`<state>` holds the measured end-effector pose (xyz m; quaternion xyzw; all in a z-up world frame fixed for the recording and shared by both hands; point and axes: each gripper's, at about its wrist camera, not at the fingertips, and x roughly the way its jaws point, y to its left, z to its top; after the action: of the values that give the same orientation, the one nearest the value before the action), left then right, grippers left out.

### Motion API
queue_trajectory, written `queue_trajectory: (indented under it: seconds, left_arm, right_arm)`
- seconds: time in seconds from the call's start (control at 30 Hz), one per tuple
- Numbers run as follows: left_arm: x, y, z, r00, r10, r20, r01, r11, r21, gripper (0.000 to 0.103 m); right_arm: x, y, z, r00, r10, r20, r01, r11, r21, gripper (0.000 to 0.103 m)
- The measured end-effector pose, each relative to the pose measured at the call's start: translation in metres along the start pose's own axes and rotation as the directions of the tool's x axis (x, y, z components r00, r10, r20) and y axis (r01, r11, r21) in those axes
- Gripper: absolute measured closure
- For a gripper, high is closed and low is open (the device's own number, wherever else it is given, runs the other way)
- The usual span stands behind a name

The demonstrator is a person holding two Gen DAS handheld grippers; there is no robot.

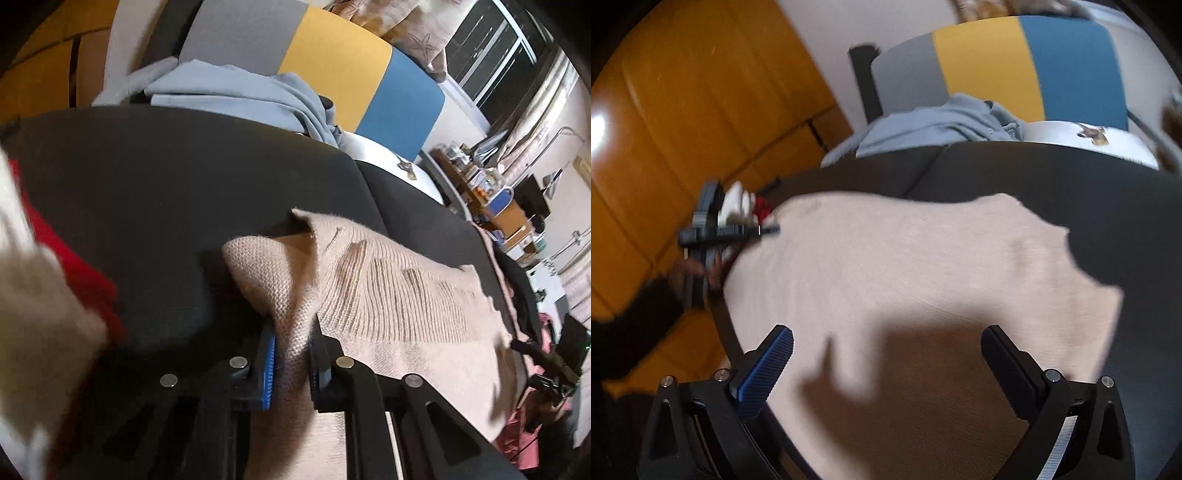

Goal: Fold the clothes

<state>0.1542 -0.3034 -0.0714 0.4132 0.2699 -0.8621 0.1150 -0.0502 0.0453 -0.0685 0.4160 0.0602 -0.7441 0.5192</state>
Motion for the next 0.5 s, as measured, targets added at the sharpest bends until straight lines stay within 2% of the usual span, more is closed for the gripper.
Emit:
queue_trajectory:
  seconds: [0.13, 0.17, 0.23, 0.33, 0.5]
  left_arm:
    - [-0.005, -0.003, 0.010, 1.000, 0.020, 0.009, -0.020, 1.000, 0.007, 0.090]
    - [-0.007, -0.003, 0.013, 1.000, 0.029, 0.013, -0.029, 1.000, 0.005, 0.090]
    - [-0.009, -0.002, 0.018, 0.999, 0.043, 0.018, -0.043, 0.999, 0.002, 0.090]
    - [-0.008, -0.003, 0.022, 0.999, 0.043, -0.001, -0.043, 0.999, 0.007, 0.091]
    - [-0.014, -0.006, 0.026, 1.000, -0.018, -0.008, 0.018, 1.000, -0.021, 0.091]
  right_arm:
    - [0.005, -0.004, 0.009, 0.992, 0.017, -0.128, -0.029, 0.995, -0.093, 0.000]
    - [0.008, -0.006, 0.011, 0.986, -0.004, -0.168, -0.018, 0.992, -0.126, 0.000]
    - [0.020, -0.017, 0.010, 0.965, -0.058, -0.256, 0.015, 0.986, -0.165, 0.000]
    - [0.034, -0.031, -0.001, 0.940, -0.096, -0.327, 0.034, 0.981, -0.189, 0.000]
    - [0.036, -0.034, -0.012, 0.946, -0.121, -0.300, 0.053, 0.973, -0.226, 0.000]
